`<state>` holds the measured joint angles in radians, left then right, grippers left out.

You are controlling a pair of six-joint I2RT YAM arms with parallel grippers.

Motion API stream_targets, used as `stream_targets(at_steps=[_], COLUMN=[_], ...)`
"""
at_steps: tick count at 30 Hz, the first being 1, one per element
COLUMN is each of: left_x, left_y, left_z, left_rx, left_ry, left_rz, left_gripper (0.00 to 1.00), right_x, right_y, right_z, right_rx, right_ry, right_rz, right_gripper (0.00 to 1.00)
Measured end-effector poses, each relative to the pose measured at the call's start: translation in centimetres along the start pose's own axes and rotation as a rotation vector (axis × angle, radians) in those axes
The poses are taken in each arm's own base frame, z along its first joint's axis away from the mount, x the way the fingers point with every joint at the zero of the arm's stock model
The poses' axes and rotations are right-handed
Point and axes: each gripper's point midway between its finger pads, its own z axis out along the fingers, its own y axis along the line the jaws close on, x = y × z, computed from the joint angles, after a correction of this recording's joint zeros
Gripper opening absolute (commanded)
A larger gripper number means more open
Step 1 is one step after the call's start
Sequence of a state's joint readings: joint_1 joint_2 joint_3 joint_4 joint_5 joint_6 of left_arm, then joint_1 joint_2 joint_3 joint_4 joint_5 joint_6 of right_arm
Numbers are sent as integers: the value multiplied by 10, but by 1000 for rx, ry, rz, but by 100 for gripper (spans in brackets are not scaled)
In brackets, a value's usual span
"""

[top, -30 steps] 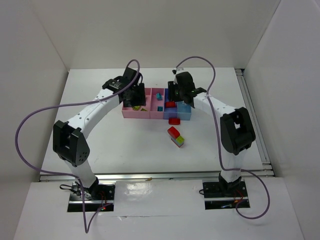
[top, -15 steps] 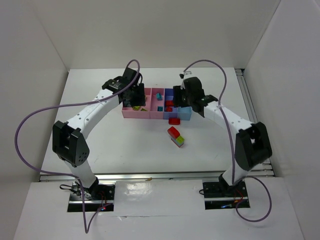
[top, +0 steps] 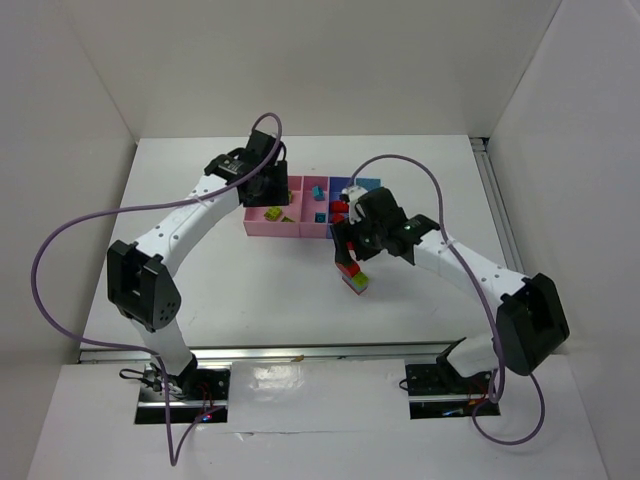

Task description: Sort the legos into containers by color

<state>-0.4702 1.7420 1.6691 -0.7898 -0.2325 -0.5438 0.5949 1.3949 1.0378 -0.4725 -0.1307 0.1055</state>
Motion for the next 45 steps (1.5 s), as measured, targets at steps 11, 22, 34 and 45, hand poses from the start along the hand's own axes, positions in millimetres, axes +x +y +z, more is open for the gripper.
stream_targets(at_steps=[11,22,34,45], left_x=[-9,-9,-6,-9], left_y=[4,5,-6,-87], left_z=[-3,-3,-6,-93], left_rx=[-24,-32,66,731], left_ry=[-28,-32,1,-34], left_rz=[17,18,60,259], left_gripper=[68,68,68,91], right_x=[44,48,16,-63], right_y=[2,-9,-14,-35], right_z=[33,37,23,-33], right_rx=[11,68,36,-309], right_ry=[165,165,79,-215], right_rz=[-44,-41,32,320], right_gripper=[67,36,29,28])
